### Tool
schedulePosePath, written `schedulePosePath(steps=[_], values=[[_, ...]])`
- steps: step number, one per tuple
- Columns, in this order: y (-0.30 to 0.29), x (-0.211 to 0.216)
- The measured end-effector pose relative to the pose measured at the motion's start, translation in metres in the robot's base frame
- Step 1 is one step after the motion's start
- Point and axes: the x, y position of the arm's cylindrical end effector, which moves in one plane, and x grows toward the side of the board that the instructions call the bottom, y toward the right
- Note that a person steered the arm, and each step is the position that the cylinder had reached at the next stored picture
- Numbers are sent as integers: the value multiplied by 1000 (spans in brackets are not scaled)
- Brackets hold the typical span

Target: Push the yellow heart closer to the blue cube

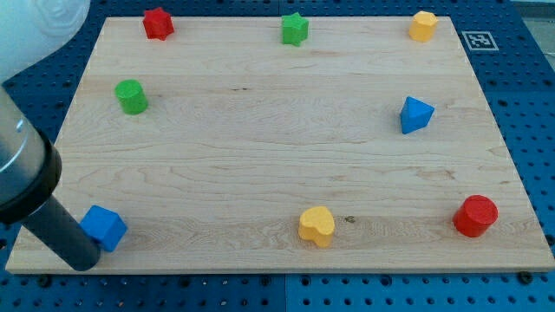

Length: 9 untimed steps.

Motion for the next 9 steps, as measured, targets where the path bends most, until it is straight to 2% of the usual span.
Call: schedulePosePath(steps=[4,6,9], values=[[150,0],[249,0],[314,-21]])
